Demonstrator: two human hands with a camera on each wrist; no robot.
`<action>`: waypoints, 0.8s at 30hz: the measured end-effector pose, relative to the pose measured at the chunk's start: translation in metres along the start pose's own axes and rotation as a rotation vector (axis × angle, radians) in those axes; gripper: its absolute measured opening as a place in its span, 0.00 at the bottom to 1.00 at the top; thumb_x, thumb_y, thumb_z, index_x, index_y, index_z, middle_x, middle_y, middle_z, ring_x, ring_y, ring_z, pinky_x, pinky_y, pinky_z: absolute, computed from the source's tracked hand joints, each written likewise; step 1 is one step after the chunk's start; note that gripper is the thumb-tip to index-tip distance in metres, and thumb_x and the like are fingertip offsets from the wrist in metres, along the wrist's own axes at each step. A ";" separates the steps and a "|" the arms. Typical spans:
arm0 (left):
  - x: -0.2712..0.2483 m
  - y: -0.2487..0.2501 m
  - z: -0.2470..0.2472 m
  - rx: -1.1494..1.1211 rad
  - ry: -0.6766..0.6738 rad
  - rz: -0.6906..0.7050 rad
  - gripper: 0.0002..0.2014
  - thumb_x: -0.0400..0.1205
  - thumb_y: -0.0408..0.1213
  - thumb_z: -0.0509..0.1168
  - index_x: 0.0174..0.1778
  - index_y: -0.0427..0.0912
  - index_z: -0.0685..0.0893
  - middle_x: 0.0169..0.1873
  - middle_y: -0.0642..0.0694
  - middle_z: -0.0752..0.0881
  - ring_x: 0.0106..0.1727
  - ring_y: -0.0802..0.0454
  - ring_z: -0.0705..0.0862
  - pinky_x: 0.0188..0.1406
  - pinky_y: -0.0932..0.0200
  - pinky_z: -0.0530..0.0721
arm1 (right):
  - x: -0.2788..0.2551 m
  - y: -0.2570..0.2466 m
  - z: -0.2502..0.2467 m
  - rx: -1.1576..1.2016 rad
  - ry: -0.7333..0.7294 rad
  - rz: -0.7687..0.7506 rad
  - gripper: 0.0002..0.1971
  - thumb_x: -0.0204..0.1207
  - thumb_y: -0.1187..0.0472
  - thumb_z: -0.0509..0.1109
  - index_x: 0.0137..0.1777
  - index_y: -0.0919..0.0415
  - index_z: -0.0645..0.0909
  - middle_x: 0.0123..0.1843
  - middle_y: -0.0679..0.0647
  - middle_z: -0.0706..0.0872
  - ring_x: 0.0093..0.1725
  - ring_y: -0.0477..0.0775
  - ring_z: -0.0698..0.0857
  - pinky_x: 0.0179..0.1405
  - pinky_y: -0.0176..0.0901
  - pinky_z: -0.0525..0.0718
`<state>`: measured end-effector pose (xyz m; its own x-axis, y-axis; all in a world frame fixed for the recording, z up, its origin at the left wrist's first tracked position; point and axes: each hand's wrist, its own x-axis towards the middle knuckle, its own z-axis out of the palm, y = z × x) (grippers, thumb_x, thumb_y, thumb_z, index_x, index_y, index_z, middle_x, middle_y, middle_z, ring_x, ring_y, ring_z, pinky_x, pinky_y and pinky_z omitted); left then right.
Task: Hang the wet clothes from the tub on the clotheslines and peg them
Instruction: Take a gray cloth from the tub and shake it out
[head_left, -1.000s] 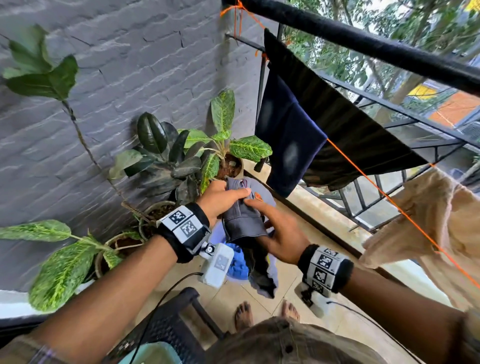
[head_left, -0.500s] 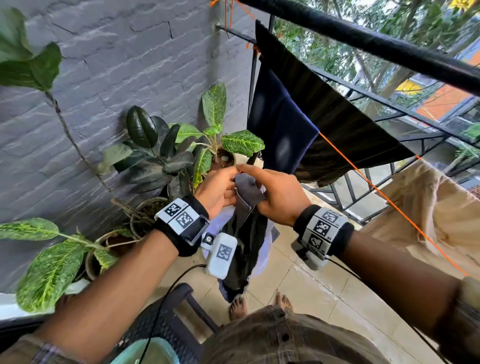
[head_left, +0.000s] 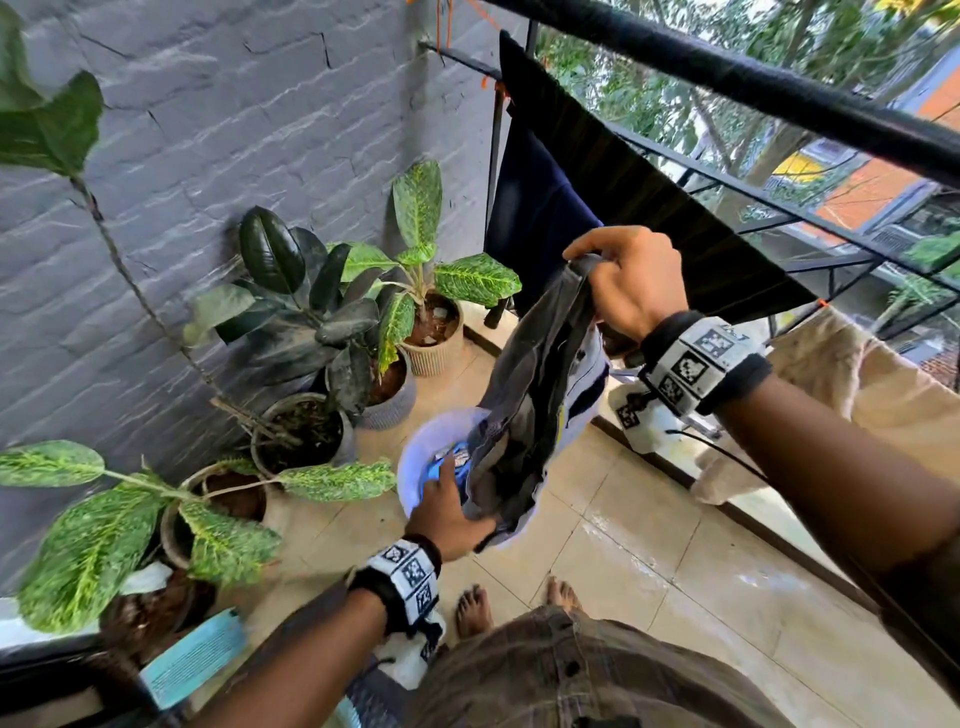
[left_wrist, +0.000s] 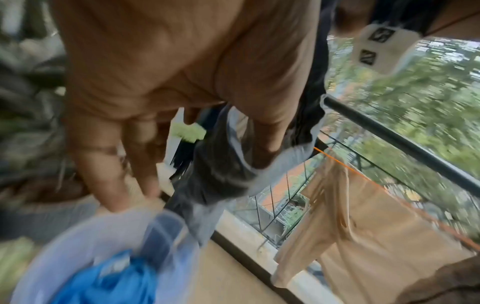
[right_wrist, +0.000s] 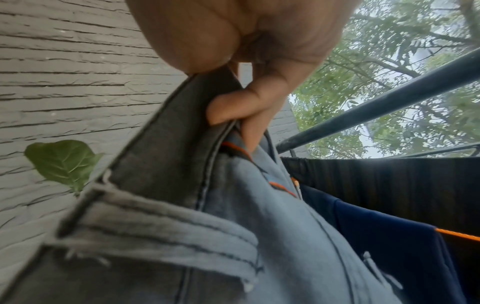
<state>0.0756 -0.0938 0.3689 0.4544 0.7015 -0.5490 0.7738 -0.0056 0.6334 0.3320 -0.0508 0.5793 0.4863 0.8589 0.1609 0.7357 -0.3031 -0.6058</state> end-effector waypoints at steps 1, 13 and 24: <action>-0.002 -0.006 0.009 -0.115 -0.080 -0.060 0.39 0.71 0.54 0.72 0.77 0.55 0.64 0.64 0.42 0.82 0.67 0.38 0.82 0.58 0.51 0.82 | 0.001 0.002 -0.001 0.039 0.017 0.038 0.13 0.74 0.62 0.66 0.48 0.47 0.90 0.40 0.41 0.86 0.50 0.52 0.88 0.58 0.49 0.85; 0.037 0.033 -0.085 -0.926 0.326 -0.169 0.17 0.85 0.19 0.52 0.45 0.39 0.83 0.41 0.34 0.86 0.21 0.54 0.86 0.20 0.62 0.85 | 0.000 0.058 -0.046 0.114 0.086 0.331 0.16 0.64 0.63 0.63 0.38 0.44 0.91 0.33 0.46 0.90 0.30 0.49 0.90 0.33 0.49 0.92; 0.042 0.220 -0.155 -0.762 0.294 0.410 0.10 0.84 0.19 0.58 0.52 0.35 0.80 0.44 0.39 0.85 0.33 0.53 0.87 0.26 0.68 0.85 | -0.068 0.143 -0.183 0.022 0.378 0.550 0.15 0.69 0.60 0.63 0.48 0.54 0.90 0.33 0.59 0.88 0.22 0.48 0.86 0.28 0.55 0.90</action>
<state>0.1967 0.0450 0.5696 0.4181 0.9021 -0.1070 0.0288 0.1045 0.9941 0.4905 -0.2285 0.6239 0.9226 0.3767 0.0833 0.3253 -0.6436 -0.6928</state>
